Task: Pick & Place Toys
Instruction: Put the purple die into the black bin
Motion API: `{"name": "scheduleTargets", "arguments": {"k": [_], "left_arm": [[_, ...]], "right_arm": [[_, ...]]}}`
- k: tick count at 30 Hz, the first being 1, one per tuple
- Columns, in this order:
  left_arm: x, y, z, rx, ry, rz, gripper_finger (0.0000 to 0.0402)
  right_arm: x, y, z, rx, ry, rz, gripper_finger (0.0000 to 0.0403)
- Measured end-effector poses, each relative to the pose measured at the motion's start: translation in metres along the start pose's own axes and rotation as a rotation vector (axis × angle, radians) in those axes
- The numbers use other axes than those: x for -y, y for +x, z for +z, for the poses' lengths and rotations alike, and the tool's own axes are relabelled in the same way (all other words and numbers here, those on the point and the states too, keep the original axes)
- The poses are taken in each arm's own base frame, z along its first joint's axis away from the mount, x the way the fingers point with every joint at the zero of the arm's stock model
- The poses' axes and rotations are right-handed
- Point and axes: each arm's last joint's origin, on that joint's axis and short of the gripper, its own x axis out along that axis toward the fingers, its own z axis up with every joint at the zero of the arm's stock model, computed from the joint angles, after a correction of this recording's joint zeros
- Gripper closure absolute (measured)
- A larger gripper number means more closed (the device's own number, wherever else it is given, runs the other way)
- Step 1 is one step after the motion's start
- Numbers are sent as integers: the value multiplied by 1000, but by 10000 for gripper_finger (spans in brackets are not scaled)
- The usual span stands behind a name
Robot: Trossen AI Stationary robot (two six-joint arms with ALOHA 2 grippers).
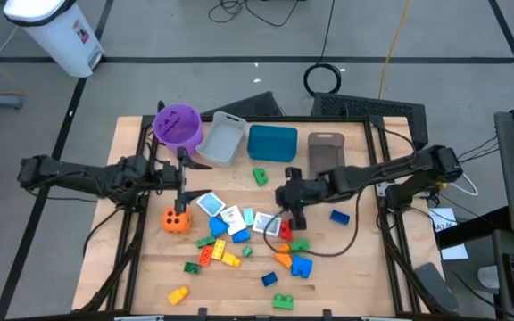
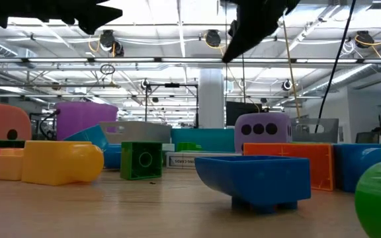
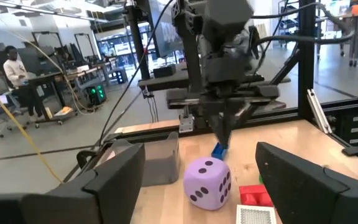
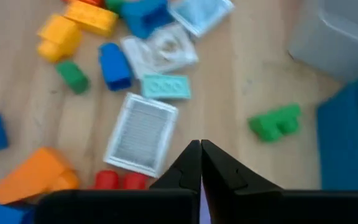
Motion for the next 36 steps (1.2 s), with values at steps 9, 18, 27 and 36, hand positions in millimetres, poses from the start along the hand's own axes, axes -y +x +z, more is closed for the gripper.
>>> {"name": "scheduleTargets", "arguments": {"k": [9, 18, 27, 36], "left_arm": [[-1, 5, -2, -2, 1, 38, 96], [-9, 6, -4, -23, -39, 123, 96], [-13, 6, -5, -23, -104, 146, 96], [-12, 6, -8, -50, -216, 142, 96]], "right_arm": [[27, -16, -10, -83, 45, -25, 241], [33, -16, -15, -139, -39, -33, 68], [27, -11, -16, -160, -165, -13, 9], [11, -13, -18, -187, -679, 2, 16]]}}
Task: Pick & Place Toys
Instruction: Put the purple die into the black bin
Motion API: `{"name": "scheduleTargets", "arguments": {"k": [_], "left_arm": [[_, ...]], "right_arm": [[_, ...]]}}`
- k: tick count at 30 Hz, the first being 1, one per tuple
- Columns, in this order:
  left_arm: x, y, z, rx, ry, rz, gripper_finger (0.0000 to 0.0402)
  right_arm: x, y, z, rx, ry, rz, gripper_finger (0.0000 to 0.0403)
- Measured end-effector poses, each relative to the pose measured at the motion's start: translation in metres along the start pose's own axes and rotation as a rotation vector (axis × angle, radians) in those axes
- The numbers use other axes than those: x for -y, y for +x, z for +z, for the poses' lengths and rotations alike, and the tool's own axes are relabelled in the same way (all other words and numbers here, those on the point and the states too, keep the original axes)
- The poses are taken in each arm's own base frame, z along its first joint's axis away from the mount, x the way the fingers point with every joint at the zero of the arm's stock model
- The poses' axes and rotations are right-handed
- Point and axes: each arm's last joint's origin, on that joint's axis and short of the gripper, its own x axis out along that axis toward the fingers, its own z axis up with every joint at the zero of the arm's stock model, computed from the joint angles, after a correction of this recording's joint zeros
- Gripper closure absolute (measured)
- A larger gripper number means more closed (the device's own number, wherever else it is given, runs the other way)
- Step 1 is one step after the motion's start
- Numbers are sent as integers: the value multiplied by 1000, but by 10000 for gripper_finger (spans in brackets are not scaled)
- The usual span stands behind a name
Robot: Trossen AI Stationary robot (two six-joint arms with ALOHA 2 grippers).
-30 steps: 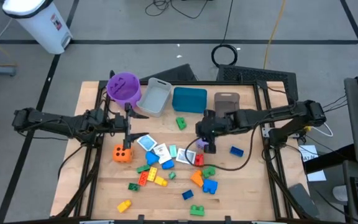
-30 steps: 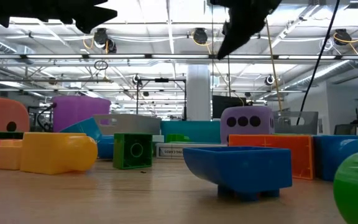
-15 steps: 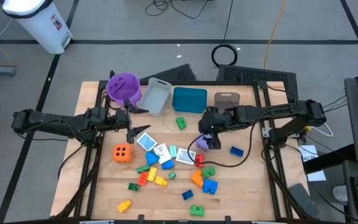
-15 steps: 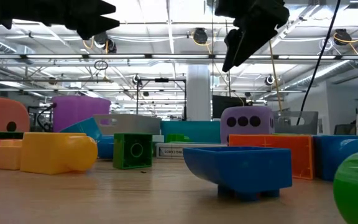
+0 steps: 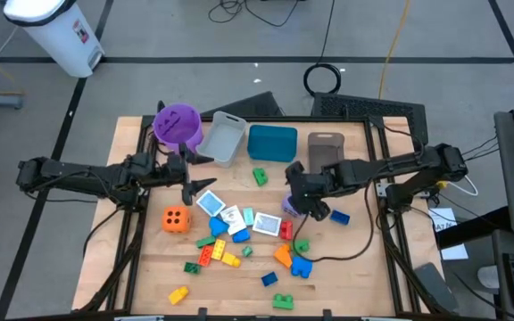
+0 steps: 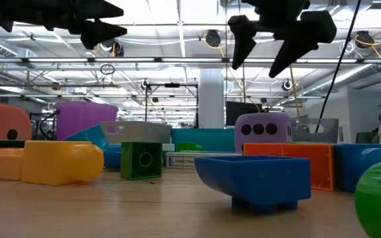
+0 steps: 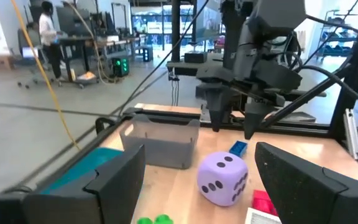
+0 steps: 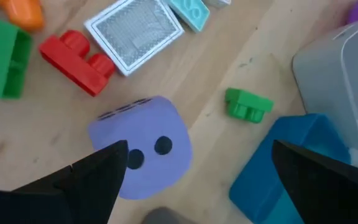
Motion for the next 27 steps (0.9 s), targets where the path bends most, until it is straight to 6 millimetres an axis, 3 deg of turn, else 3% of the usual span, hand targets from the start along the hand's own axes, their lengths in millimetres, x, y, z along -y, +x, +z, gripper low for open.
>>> {"name": "scheduleTargets", "arguments": {"k": [8, 16, 27], "left_arm": [[2, 0, -4, -39, -106, -36, 96], [10, -1, -5, -59, -161, -120, 96], [19, 2, -10, -102, -163, -161, 96]], "right_arm": [[2, 34, -4, -98, -125, 78, 16], [-4, 45, -11, -165, -218, 181, 16], [-14, 45, -8, -210, 27, 183, 16]]}}
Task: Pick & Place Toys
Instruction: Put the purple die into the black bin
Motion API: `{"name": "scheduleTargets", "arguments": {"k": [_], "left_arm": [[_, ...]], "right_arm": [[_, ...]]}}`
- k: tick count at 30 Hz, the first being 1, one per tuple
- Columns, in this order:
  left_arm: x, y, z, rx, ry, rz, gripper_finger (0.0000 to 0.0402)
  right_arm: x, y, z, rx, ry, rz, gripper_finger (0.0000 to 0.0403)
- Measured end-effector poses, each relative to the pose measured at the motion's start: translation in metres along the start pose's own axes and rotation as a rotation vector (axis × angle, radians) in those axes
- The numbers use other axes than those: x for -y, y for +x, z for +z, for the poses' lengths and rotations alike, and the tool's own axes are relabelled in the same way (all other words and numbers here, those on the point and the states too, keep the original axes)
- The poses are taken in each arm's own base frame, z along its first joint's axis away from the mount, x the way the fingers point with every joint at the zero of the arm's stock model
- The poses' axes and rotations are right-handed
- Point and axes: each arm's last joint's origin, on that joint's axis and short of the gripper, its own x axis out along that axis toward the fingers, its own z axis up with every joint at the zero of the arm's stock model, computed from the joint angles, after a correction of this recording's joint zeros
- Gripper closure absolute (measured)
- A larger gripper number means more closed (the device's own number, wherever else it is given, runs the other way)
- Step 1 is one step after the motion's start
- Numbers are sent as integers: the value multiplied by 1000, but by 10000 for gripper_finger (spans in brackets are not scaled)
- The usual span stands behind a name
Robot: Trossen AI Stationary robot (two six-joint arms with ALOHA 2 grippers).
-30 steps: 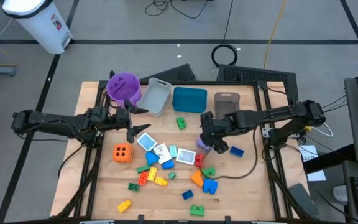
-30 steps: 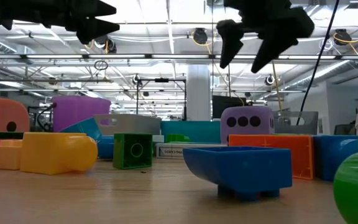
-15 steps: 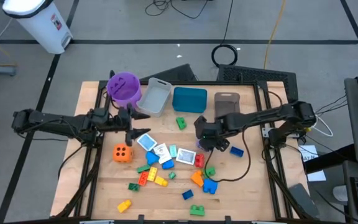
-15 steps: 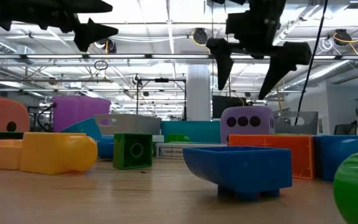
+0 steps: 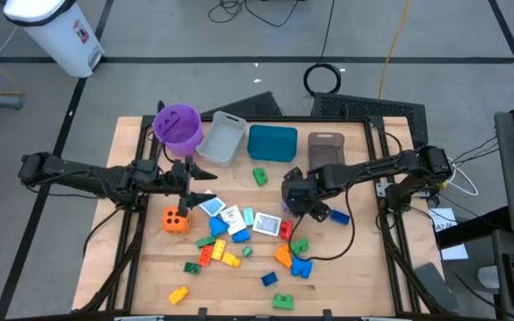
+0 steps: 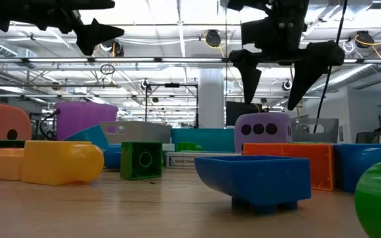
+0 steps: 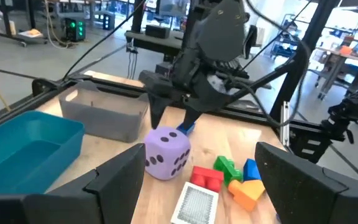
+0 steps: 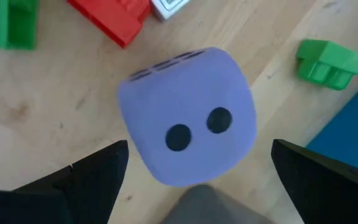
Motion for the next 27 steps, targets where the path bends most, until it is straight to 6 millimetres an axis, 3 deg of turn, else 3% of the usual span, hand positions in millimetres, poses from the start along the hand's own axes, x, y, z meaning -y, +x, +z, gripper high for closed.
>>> {"name": "scheduleTargets", "arguments": {"k": [10, 19, 27], "left_arm": [[-3, 15, -15, -91, 10, 56, 96], [-6, 24, -23, -132, 16, 111, 96], [-7, 27, -27, -153, 16, 116, 96]], "right_arm": [[-37, 20, 1, -97, -99, -99, 16], [-42, 40, 1, -30, -35, -227, 16], [-49, 63, -8, 9, -80, -327, 16]]}}
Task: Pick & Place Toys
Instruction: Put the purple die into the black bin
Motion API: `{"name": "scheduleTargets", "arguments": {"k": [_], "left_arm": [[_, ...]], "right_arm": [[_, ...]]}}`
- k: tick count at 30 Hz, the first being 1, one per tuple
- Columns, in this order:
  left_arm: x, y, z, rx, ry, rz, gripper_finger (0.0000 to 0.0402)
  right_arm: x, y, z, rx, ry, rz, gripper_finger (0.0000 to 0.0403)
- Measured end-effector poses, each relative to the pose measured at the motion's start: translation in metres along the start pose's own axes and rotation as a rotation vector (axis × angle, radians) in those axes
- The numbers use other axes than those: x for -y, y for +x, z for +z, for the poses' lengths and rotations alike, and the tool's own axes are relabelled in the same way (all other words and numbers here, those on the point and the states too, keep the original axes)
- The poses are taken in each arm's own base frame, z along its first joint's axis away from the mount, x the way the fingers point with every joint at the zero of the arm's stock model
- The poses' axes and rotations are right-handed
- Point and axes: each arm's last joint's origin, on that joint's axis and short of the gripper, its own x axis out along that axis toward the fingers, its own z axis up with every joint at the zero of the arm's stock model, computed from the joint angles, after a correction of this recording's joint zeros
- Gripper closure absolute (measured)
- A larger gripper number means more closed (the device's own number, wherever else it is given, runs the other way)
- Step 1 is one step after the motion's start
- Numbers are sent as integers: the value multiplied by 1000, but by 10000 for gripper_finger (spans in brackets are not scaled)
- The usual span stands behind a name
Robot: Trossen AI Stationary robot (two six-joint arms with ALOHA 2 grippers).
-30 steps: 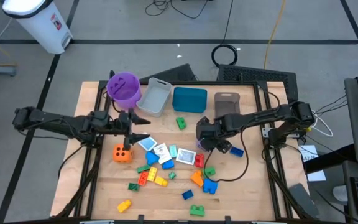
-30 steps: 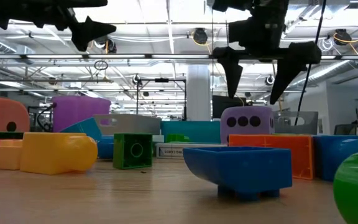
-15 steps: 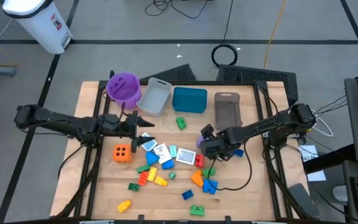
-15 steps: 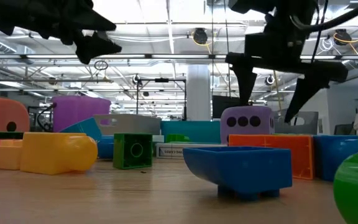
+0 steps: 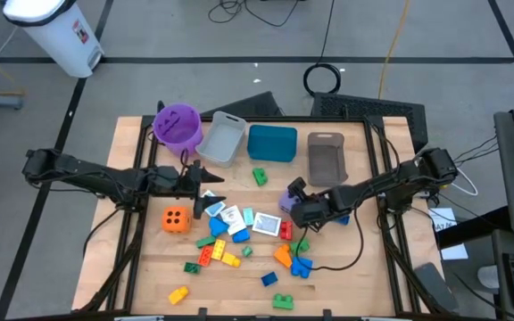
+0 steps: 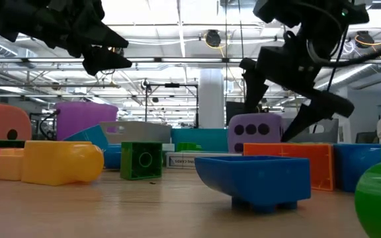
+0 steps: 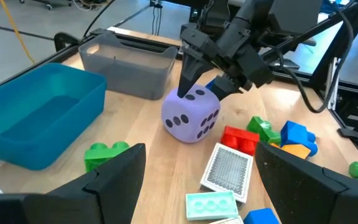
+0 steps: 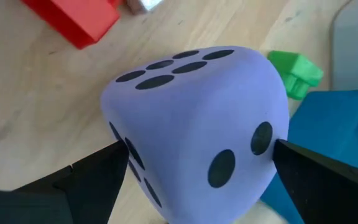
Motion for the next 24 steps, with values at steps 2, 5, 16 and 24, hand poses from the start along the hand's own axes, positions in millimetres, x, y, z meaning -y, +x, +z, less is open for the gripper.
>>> {"name": "scheduleTargets", "arguments": {"k": [2, 5, 16, 24], "left_arm": [[0, 0, 0, 2, 0, 0, 96], [0, 0, 0, 1, 0, 0, 96], [0, 0, 0, 2, 1, 6, 96], [-1, 0, 0, 9, 2, 39, 96]], "right_arm": [[-2, 3, -1, 18, -8, -20, 16], [-3, 7, 0, 54, 3, -57, 16], [-2, 22, -8, 149, 69, -138, 67], [2, 28, -12, 209, 124, -201, 110]]}}
